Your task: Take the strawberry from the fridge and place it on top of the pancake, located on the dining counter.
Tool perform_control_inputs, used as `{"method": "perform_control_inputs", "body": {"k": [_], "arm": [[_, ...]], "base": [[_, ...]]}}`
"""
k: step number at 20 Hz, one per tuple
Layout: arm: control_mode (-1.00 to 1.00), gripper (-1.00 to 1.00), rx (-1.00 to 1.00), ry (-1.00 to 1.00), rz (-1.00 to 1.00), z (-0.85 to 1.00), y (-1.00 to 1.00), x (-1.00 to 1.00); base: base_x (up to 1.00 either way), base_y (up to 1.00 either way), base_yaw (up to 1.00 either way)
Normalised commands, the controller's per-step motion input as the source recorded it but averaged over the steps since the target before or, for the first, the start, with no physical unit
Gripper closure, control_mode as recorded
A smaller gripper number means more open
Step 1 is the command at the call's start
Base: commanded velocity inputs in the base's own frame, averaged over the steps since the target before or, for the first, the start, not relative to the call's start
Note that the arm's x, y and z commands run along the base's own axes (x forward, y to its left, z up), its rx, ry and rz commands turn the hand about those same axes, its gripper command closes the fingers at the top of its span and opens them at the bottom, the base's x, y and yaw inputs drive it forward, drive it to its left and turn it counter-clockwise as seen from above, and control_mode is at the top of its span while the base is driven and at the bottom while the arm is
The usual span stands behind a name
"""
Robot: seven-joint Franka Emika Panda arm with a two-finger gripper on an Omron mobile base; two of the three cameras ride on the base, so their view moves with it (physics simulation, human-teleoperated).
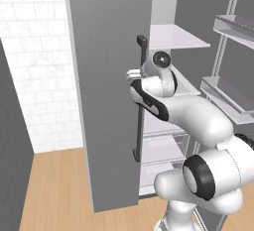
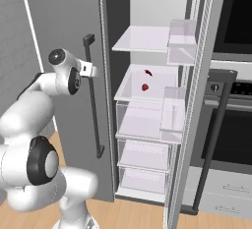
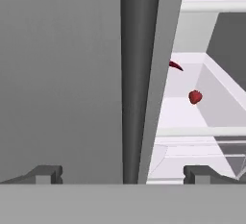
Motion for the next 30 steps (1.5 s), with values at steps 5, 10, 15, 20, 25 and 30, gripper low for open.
{"method": "perform_control_inputs", "body": {"k": [5, 10, 15, 20, 25, 30], "arm": [[-1.00, -1.00, -0.01, 0.00, -0.07, 0.00, -0.06, 0.39], [-1.00, -1.00, 0.00, -0.08, 0.00, -0.01, -0.25, 0.15], [-1.00, -1.00, 0.00, -0.09, 0.00, -0.01, -0.05, 0.31], [-1.00, -1.00, 0.00, -0.01, 0.00, -0.02, 0.00, 0.50], [-1.00, 1.00, 0.00, 0.04, 0.00, -0.11, 0.00, 0.80], [-1.00, 1.00, 0.00, 0.04, 0.00, 0.00, 0.18, -0.07]], "base": [[0.00, 0.00, 0.00], [0.00, 0.00, 0.00], [0.00, 0.00, 0.00], [0.00, 0.00, 0.00], [0.00, 0.00, 0.00], [0.00, 0.00, 0.00]]}}
